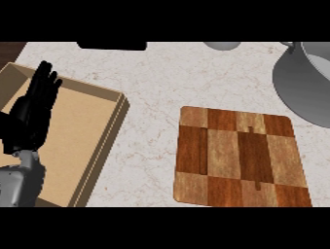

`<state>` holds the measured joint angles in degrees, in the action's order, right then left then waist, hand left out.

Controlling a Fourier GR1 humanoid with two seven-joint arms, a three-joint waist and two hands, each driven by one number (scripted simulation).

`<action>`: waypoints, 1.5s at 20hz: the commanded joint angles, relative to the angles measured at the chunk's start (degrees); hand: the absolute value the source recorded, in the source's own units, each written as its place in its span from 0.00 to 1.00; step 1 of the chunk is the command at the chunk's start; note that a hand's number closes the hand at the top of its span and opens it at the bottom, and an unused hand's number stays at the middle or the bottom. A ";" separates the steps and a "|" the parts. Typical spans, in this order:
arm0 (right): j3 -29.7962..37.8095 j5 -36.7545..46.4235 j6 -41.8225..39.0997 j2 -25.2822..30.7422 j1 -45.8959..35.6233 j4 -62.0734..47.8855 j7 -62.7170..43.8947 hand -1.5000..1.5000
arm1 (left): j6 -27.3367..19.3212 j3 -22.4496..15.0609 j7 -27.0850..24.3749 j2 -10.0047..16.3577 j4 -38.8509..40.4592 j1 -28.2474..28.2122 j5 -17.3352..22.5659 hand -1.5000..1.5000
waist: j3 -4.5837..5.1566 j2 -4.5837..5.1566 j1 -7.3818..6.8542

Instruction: Pick the cupcake from the cutting board and place it in the pot

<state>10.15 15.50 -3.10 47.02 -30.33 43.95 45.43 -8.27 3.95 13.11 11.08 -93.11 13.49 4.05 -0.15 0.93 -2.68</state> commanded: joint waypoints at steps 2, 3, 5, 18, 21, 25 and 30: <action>-2.35 8.29 11.15 -2.64 -8.70 -11.91 1.43 1.00 | -0.50 0.02 2.68 0.36 0.10 4.18 -0.18 0.50 | -0.07 0.29 -1.06; -1.84 8.25 11.37 -3.22 -9.05 -15.79 4.41 1.00 | 0.80 -0.68 1.17 0.17 -0.25 1.71 0.06 0.50 | -0.12 0.46 -1.57; -2.28 9.77 12.51 -3.43 -12.06 -19.21 5.57 1.00 | -0.56 -0.51 0.55 -0.56 2.20 4.17 -0.85 0.50 | -0.11 0.59 -1.23; -3.11 10.07 -6.21 -6.36 -16.39 -33.44 6.94 0.00 | 1.23 -0.36 0.97 -0.07 -0.37 1.72 0.57 0.50 | -0.32 1.15 -2.66; 0.56 5.80 -13.04 -7.68 -19.52 -34.27 7.88 0.00 | 0.86 -0.76 0.85 -0.19 0.56 2.61 -0.25 0.50 | -0.38 1.16 -2.48; 5.39 0.85 -20.33 -4.93 -19.98 -36.52 8.00 0.00 | 1.52 0.61 1.08 0.66 0.48 2.66 0.92 0.50 | -0.40 1.07 -1.80; 8.40 -2.34 -28.71 0.32 -19.75 -38.18 5.54 0.00 | 2.14 1.20 -2.82 -0.41 2.31 0.27 1.64 0.50 | -0.34 1.40 -1.22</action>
<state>15.89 15.97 -21.71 44.27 -50.42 7.64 47.56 -6.77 4.54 12.57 10.99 -92.08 15.12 5.09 -0.27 1.98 -4.28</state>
